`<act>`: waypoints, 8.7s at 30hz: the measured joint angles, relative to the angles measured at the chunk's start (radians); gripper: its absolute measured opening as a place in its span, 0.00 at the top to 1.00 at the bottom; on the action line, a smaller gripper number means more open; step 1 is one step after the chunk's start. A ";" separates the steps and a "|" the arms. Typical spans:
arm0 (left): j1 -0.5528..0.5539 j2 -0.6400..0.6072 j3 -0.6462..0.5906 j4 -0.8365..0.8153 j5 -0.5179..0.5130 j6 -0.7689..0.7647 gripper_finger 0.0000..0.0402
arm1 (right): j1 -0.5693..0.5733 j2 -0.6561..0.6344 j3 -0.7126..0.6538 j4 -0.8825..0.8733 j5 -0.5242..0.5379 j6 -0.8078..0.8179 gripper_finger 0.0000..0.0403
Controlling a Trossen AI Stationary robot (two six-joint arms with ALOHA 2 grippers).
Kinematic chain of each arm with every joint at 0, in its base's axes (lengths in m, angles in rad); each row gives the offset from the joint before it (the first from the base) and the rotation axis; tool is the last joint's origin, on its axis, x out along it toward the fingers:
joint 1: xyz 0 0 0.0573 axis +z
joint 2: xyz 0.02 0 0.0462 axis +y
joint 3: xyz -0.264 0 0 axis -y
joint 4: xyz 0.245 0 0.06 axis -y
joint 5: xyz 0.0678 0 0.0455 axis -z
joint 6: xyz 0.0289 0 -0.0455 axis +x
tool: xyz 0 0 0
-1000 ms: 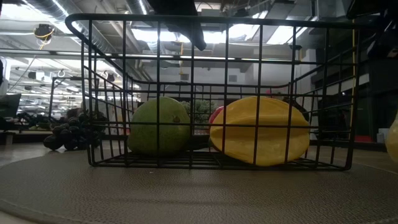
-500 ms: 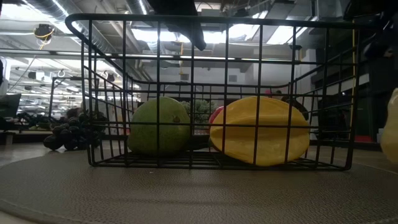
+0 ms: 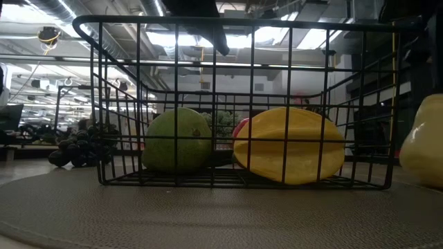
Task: Build produce basket
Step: Put the yellow pear into the black wire basket, then move the bottom tangerine to the right of the black wire basket
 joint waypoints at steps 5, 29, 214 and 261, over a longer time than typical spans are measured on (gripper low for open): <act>-0.010 0.000 0.000 0.002 -0.055 0.053 0.60 | -0.031 -0.002 0.104 -0.195 -0.002 0.002 1.00; -0.083 -0.333 0.000 -0.145 -0.308 0.088 0.60 | -0.085 -0.011 0.841 -0.754 0.482 -0.264 1.00; -0.280 -0.353 -0.267 0.043 -0.182 -0.392 0.60 | -0.089 0.080 -0.347 1.712 0.388 -0.918 1.00; -0.280 -0.353 -0.267 0.036 -0.182 -0.392 0.60 | -0.283 0.350 -0.035 1.569 0.310 -0.944 0.77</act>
